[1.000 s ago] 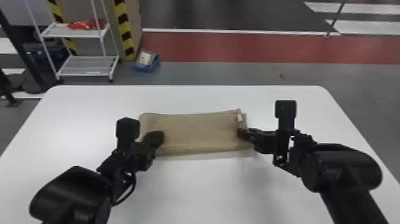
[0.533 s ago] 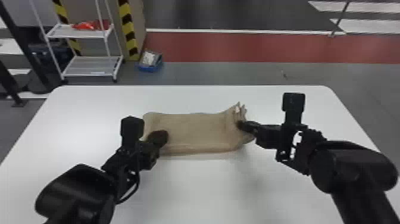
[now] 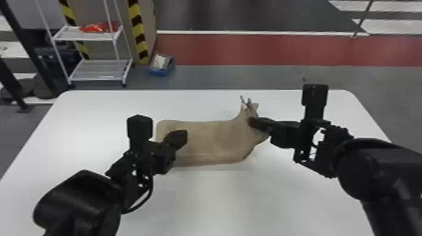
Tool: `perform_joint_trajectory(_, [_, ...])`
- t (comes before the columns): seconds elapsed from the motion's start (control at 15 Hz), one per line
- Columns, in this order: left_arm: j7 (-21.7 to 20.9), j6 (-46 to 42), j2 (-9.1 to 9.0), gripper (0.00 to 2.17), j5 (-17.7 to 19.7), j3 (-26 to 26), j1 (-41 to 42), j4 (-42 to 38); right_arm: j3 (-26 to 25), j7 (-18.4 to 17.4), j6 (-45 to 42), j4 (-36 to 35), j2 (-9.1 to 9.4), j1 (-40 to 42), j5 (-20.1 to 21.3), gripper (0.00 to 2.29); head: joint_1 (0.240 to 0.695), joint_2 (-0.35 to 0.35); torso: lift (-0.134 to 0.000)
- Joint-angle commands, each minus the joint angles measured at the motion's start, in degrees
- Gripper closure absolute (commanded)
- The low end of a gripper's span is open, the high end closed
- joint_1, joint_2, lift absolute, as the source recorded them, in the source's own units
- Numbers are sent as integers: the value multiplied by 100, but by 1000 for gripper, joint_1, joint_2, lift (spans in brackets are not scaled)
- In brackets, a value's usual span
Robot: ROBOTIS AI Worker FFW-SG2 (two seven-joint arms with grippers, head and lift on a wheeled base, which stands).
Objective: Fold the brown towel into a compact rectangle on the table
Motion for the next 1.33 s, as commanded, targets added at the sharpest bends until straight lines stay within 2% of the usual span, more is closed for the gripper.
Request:
perform_joint_trajectory(0.0, [-23, 21, 121, 1720, 80, 191, 84, -232, -61, -6, 2, -78, 9, 99, -18, 1291, 695, -22, -123])
perform_joint_trajectory(0.13, [-138, 21, 253, 1720, 98, 331, 84, -188, -114, -6, -15, -166, 0, 214, -36, 1291, 695, -15, -123])
perform_joint_trajectory(0.53, [-709, -119, 244, 1720, -78, 252, -92, 761, -202, -33, 248, -579, 9, 310, -168, 1291, 695, 10, -123])
perform_joint_trajectory(0.73, [-753, -119, 226, 1720, -175, 235, -127, 911, -193, -85, 758, -895, 9, 187, -537, 1291, 695, 26, -123])
perform_joint_trajectory(0.8, [-762, -119, 218, 1720, -175, 226, -127, 919, -167, -226, 987, -939, 9, 91, -616, 1291, 695, 32, -123])
perform_joint_trajectory(0.87, [-762, -119, 200, 1720, -166, 182, -127, 919, -79, -340, 1039, -966, 27, -6, -598, 1291, 695, 37, -123])
perform_joint_trajectory(1.07, [-788, -67, 191, 1720, -131, 50, -65, 832, 211, -393, 1039, -931, 44, -199, -519, 1291, 695, 47, -123])
perform_joint_trajectory(1.27, [-779, 21, 130, 1720, -113, -64, -57, 796, 369, -472, 1022, -851, 150, -208, -519, 1291, 695, 50, -123])
